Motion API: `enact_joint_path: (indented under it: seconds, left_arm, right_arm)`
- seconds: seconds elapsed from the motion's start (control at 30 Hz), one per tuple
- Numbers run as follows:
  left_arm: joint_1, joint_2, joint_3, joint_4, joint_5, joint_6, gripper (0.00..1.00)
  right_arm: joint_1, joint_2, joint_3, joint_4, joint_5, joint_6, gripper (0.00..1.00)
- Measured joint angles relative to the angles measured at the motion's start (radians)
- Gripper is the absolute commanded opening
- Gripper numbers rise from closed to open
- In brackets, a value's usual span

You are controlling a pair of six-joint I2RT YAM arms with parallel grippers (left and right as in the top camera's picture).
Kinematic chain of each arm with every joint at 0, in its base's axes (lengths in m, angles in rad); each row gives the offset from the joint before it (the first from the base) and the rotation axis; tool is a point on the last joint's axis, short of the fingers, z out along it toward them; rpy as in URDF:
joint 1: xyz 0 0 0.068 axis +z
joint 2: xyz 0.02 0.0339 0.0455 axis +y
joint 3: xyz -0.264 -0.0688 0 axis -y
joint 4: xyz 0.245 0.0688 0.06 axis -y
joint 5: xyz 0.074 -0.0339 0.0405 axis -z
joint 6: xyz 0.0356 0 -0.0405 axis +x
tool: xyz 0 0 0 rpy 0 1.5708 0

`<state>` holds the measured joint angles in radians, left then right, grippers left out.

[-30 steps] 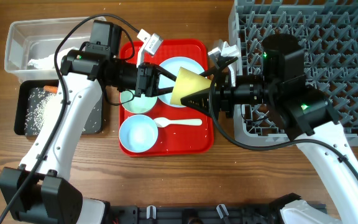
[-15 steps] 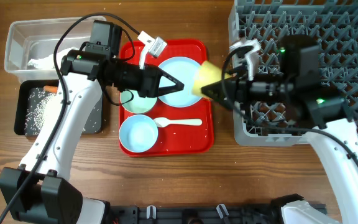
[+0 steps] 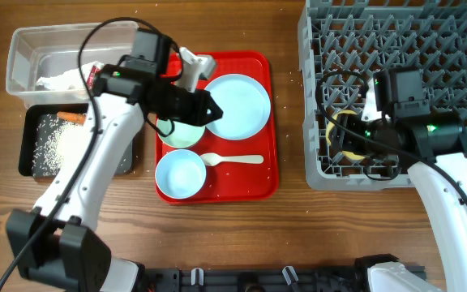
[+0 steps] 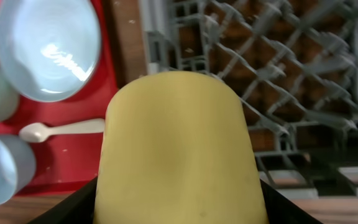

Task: Sort waste into correct bins and load items into the dishwasher rack
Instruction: 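Carry the yellow cup with the right gripper and place it in the rack, then reach the right gripper to the green bowl and grasp its rim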

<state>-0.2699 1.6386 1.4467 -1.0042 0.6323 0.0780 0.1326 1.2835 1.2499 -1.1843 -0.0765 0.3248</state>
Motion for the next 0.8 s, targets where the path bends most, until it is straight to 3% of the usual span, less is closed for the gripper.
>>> enact_joint_path:
  seconds: [0.33,0.4,0.5,0.53,0.8]
  left_arm:
    - [-0.108,0.054,0.0,-0.001,-0.197,-0.088,0.13]
    - [-0.108,0.054,0.0,-0.002,-0.233,-0.108,0.13]
    - [-0.108,0.054,0.0,-0.001,-0.261,-0.121,0.14]
    - [-0.108,0.054,0.0,-0.001,-0.267,-0.122,0.14]
    - [-0.108,0.054,0.0,-0.002,-0.273,-0.129,0.14]
  right_arm:
    - [-0.001,0.285,0.0,-0.064,0.059,0.061,0.68]
    - [-0.008,0.323,0.0,-0.064,0.059,0.063,0.76]
    - [-0.023,0.357,0.0,-0.06,0.059,0.06,0.98]
    - [-0.025,0.362,0.0,-0.06,0.06,0.06,1.0]
    - [-0.044,0.368,0.066,-0.1,-0.009,0.031,0.99]
